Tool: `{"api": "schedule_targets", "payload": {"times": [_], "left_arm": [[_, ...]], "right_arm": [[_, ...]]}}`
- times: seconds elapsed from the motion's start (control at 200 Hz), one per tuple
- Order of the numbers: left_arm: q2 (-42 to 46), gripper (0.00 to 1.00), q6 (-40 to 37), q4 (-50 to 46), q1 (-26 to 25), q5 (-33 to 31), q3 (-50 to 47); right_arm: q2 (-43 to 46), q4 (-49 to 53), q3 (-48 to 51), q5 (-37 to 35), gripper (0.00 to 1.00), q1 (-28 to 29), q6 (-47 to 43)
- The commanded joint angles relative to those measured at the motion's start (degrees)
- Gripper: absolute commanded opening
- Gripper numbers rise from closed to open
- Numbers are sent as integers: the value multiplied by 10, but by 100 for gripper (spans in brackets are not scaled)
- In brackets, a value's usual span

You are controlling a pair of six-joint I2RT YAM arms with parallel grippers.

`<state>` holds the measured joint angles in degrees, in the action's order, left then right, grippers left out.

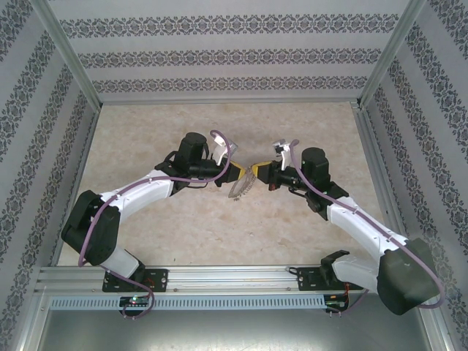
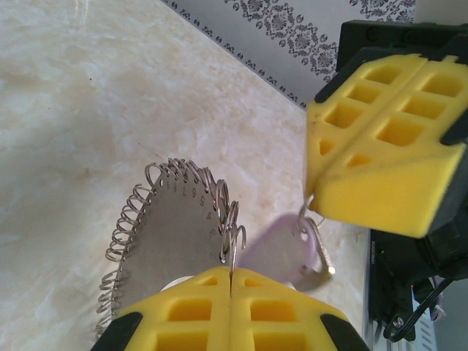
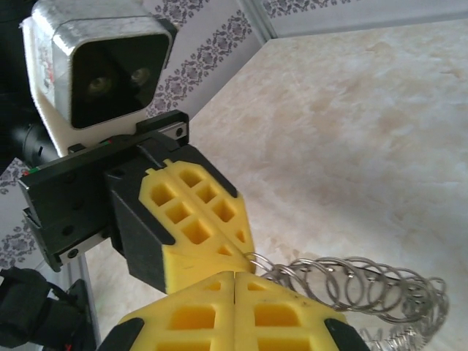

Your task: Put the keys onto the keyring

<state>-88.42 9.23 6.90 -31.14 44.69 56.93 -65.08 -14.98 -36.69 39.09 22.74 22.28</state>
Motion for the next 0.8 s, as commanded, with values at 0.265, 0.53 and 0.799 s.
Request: {"api": "schedule_targets", "payload": {"times": [0.265, 0.53, 0.799], "left_arm": [[9, 0, -1, 32, -7, 7, 9], [9, 0, -2, 31, -8, 10, 11], [10, 0, -2, 31, -10, 15, 10]], "right_arm": [[-36, -1, -39, 4, 0, 23, -26], [-51, -1, -47, -7, 0, 28, -31], [-65, 0, -55, -22, 0, 28, -35]]}}
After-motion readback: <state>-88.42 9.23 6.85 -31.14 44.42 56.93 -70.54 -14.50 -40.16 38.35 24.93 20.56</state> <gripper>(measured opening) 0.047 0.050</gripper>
